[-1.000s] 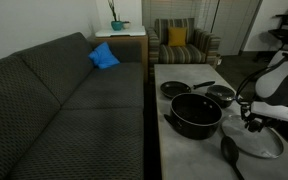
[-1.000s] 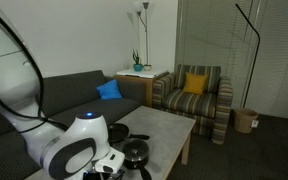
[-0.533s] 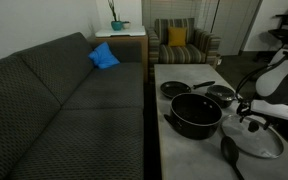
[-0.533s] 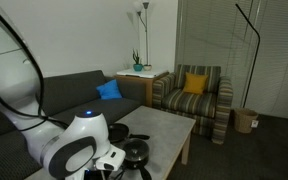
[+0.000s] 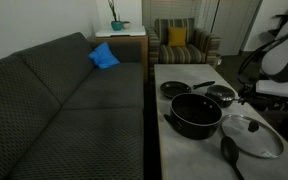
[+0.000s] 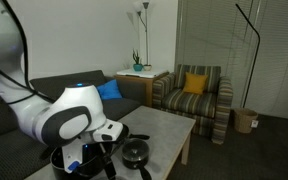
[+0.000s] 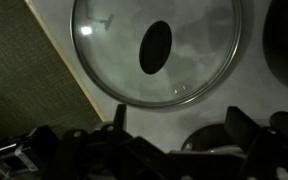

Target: Remove the lid from the black pot.

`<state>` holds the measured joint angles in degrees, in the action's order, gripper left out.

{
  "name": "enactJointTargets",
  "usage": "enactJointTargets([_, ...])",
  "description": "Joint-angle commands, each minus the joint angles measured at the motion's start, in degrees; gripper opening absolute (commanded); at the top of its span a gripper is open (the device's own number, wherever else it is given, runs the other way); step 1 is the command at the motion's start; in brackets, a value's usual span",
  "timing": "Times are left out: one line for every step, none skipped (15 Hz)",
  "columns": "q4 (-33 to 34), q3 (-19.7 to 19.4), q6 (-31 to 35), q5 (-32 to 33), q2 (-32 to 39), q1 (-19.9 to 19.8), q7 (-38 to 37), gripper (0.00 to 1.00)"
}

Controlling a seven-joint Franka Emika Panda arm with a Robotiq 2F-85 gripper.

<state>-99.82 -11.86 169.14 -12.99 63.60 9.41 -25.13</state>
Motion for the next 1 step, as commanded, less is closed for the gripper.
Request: enactJointTargets([-8.71, -3.71, -1.60, 1.75, -8.29, 4.99, 0.03, 1.00])
